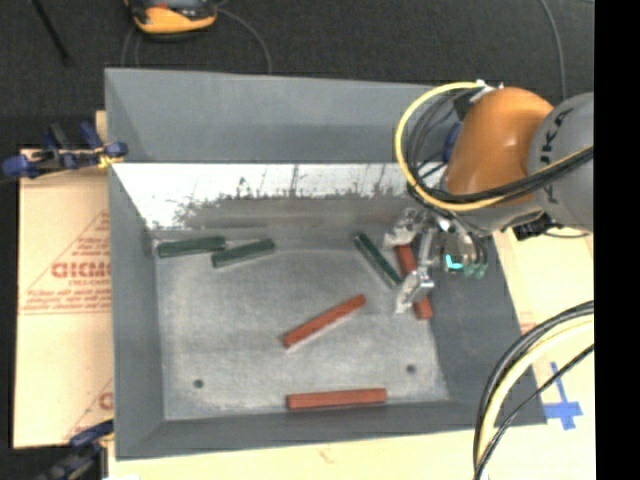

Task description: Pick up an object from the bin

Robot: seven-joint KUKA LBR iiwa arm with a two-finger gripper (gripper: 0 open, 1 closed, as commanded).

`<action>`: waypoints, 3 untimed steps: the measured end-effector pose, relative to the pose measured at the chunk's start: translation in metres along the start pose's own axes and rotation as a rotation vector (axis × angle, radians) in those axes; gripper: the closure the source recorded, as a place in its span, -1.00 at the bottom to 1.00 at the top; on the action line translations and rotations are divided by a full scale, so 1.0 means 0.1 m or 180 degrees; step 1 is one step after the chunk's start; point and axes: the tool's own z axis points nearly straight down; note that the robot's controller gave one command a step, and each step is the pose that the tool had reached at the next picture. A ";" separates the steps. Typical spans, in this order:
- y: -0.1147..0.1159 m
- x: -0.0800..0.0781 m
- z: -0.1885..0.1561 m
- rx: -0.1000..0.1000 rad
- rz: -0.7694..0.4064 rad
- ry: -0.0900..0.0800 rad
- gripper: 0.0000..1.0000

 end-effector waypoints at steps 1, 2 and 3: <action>0.00 -0.02 -0.05 0.0004 -0.0005 -0.0025 -1.00; 0.35 0.15 0.61 0.0013 -0.0823 0.0011 1.00; 0.35 0.15 0.60 0.0015 -0.0824 0.0009 1.00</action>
Offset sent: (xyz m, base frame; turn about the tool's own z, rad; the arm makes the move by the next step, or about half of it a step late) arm -0.0182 0.0398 -0.0709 -0.2598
